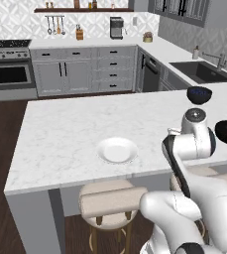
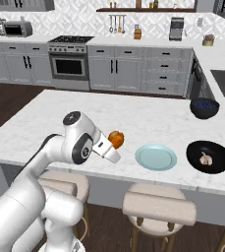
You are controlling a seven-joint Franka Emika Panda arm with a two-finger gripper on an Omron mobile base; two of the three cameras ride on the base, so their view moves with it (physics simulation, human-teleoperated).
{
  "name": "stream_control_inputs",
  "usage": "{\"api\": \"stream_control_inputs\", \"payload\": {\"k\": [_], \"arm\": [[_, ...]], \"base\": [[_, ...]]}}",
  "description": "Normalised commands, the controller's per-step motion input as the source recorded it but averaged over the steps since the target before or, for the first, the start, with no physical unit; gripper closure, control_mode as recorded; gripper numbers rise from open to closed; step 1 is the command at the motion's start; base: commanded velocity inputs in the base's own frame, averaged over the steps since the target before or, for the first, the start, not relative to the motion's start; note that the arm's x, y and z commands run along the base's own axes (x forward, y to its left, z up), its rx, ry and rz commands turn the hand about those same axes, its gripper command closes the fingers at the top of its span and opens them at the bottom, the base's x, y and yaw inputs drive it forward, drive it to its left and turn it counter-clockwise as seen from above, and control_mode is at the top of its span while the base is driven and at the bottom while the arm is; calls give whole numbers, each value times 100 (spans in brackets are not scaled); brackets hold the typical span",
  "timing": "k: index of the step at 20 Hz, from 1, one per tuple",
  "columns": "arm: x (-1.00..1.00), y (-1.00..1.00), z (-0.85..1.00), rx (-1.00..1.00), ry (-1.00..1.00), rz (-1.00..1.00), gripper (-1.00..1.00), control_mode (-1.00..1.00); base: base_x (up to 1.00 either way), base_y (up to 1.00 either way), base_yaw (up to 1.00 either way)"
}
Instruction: Pick the chicken drumstick and garlic from their plates and place them in the bowl. Then put the bowl in the fridge.
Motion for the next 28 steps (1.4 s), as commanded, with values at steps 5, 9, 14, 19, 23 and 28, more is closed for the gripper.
{"api": "stream_control_inputs", "payload": {"k": [5, 9, 14, 19, 23, 28], "arm": [[-5, -97, 86, 4, 6, -11, 100, -100], [-46, -5, 7, 9, 1, 6, 100, -100], [1, 66, 0, 3, 0, 14, 100, -100], [1, 15, 0, 0, -3, 8, 100, 100], [0, 0, 0, 0, 0, 0, 100, 100], [0, 0, 0, 0, 0, 0, 100, 100]], "base": [[0, 0, 0], [0, 0, 0], [0, 0, 0], [-13, 0, 1], [-100, 0, 1], [-87, -39, 5]]}}
